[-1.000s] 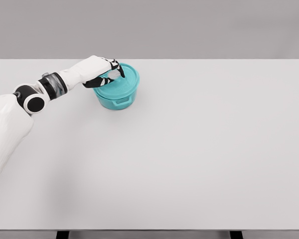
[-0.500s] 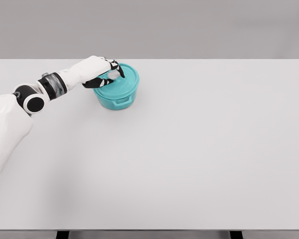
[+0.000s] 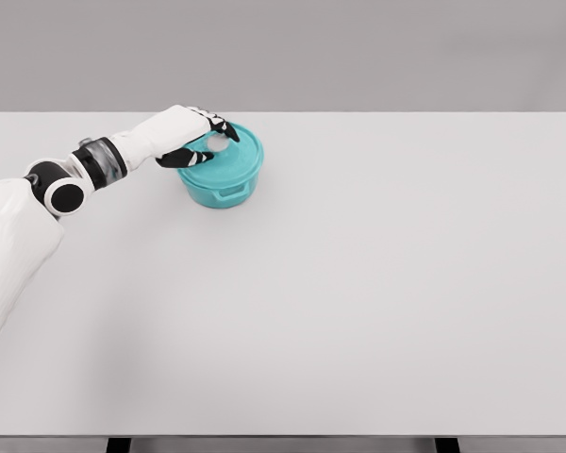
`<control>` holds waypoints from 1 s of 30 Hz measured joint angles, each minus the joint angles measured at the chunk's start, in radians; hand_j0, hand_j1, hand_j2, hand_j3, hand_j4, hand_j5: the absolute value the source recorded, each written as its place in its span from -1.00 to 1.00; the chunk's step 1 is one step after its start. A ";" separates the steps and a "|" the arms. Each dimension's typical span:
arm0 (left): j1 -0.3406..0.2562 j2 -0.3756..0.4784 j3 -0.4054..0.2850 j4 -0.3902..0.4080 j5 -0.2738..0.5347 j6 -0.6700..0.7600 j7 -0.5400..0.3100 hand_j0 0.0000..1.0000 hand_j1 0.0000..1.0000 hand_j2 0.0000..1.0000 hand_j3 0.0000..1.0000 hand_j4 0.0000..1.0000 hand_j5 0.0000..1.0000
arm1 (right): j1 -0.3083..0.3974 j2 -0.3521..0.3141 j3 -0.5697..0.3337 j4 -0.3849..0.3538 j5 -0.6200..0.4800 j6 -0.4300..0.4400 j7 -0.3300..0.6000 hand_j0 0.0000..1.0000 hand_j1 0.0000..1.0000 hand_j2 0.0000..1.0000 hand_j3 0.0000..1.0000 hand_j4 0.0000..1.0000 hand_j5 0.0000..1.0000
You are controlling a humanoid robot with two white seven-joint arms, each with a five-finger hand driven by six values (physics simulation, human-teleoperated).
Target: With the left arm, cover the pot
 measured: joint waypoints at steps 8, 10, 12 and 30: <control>0.000 0.000 0.000 -0.001 0.001 0.000 0.000 0.38 0.38 0.38 0.38 0.38 0.38 | 0.000 0.000 0.000 0.000 0.000 0.000 0.000 1.00 1.00 1.00 1.00 1.00 1.00; 0.000 0.000 0.000 -0.002 0.001 0.000 0.000 0.39 0.39 0.39 0.39 0.39 0.39 | 0.000 0.000 0.000 0.000 0.000 0.000 0.000 1.00 1.00 1.00 1.00 1.00 1.00; 0.000 0.001 0.001 -0.004 0.001 0.000 0.000 0.40 0.40 0.40 0.40 0.40 0.40 | 0.000 0.000 0.000 0.000 0.000 0.000 0.000 1.00 1.00 1.00 1.00 1.00 1.00; -0.002 0.011 0.013 -0.014 0.011 0.000 0.000 0.40 0.40 0.40 0.40 0.40 0.40 | 0.000 0.000 0.000 0.000 0.000 0.000 0.000 1.00 1.00 1.00 1.00 1.00 1.00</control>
